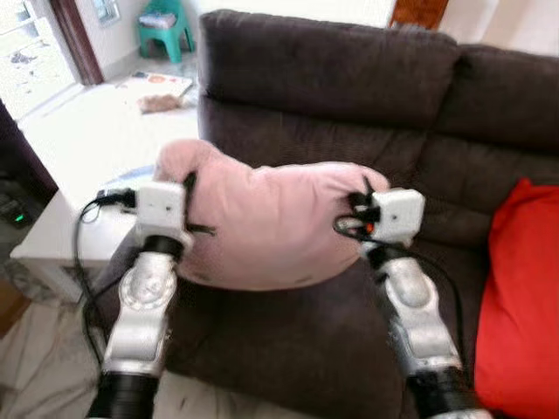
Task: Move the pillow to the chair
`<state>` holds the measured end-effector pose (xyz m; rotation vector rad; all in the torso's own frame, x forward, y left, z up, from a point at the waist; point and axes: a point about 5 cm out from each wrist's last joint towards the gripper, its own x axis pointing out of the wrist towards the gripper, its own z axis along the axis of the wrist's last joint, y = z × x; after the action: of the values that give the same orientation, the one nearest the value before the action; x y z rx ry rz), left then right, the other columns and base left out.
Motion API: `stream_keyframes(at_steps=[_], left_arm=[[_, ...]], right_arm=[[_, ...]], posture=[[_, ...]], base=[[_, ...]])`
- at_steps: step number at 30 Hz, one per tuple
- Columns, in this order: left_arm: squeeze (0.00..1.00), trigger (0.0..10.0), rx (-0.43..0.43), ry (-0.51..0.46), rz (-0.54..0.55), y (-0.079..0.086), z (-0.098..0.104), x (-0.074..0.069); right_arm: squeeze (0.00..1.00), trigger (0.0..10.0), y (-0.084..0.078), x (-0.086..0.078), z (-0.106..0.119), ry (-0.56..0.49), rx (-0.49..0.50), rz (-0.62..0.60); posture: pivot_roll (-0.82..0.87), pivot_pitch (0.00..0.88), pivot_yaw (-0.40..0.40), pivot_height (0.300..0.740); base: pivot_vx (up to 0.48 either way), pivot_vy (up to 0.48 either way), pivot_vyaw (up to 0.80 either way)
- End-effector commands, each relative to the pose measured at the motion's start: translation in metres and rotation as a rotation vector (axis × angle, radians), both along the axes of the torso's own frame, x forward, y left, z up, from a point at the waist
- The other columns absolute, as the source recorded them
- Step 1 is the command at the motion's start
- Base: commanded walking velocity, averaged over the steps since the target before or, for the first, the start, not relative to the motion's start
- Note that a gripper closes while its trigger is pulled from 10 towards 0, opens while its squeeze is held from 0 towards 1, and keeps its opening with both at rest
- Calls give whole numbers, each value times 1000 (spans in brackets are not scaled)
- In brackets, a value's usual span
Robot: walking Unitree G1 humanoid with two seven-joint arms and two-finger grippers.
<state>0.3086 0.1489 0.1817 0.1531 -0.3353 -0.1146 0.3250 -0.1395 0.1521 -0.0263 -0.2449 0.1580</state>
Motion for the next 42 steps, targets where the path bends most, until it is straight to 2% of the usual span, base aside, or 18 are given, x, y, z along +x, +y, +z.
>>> stream_keyframes(at_steps=[1, 9, 13, 16, 19, 22, 25, 27, 28, 30, 37, 38, 39, 40, 41, 42], left_arm=[[0, 10000, -13, 52, -60, -6, -6, 1], [0, 10000, -11, 164, -52, -5, -24, 3], [0, 10000, -39, 226, -67, -5, -34, 2], [0, 10000, -91, 233, -100, -8, -33, 2], [0, 10000, -152, 207, -144, -12, -22, 2], [0, 10000, -143, 204, -142, -12, -19, 3], [0, 10000, -143, 233, -184, -14, -19, 1], [0, 10000, -137, 284, -242, -17, -23, -2], [0, 10000, -108, 317, -295, -20, -27, -7], [0, 10000, -82, 335, -322, -22, -30, -9], [0, 10000, -80, 387, -321, -20, -38, -12], [0, 10000, -79, 394, -324, -20, -39, -13], [0, 10000, -79, 399, -327, -20, -40, -13], [0, 10000, -79, 402, -328, -20, -40, -13], [0, 10000, -77, 408, -329, -20, -41, -13], [0, 10000, -76, 414, -327, -20, -42, -13]], right_arm=[[0, 10000, 16, 2, 16, -67, -8, 61], [0, 10000, 18, 9, 3, 5, -73, 84], [0, 10000, 11, 17, 0, 48, -126, 58], [0, 10000, 4, 20, 2, 47, -129, 35], [0, 10000, 2, 23, 7, 26, -121, 29], [0, 10000, 1, 24, 8, 25, -124, 29], [0, 10000, 3, 26, 8, 30, -132, 38], [0, 10000, 6, 27, 5, 54, -145, 58], [0, 10000, 7, 28, 2, 74, -162, 69], [0, 10000, 7, 28, -1, 88, -172, 72], [0, 10000, 8, 27, -6, 111, -171, 109], [498, 10000, 9, 27, -6, 111, -171, 113], [498, 10000, 9, 27, -6, 111, -172, 112], [596, 10000, 9, 27, -6, 111, -172, 111], [996, 10000, 9, 27, -7, 112, -174, 115], [1000, 10000, 10, 27, -7, 113, -176, 118]], posture=[[59, 41, -55, 740], [59, 41, -57, 740], [59, 34, -61, 740], [58, 31, -61, 740], [57, 27, -61, 740], [57, 25, -60, 740], [58, 25, -60, 740], [64, 30, -62, 740], [66, 32, -63, 740], [68, 35, -65, 740], [67, 44, -66, 740], [67, 44, -66, 740], [64, 45, -65, 740], [64, 45, -65, 740], [64, 45, -65, 740], [64, 45, -65, 740]], base=[[0, 0, 0], [0, 0, 0], [0, 0, 0], [0, 0, 0], [0, 0, 0], [0, 0, 0], [0, 0, 0], [0, 0, 0], [0, 0, 0], [0, 0, 0], [0, 0, 0], [0, 0, 0], [0, 0, 0], [0, 0, 0], [0, 0, 0], [0, 0, 0]])
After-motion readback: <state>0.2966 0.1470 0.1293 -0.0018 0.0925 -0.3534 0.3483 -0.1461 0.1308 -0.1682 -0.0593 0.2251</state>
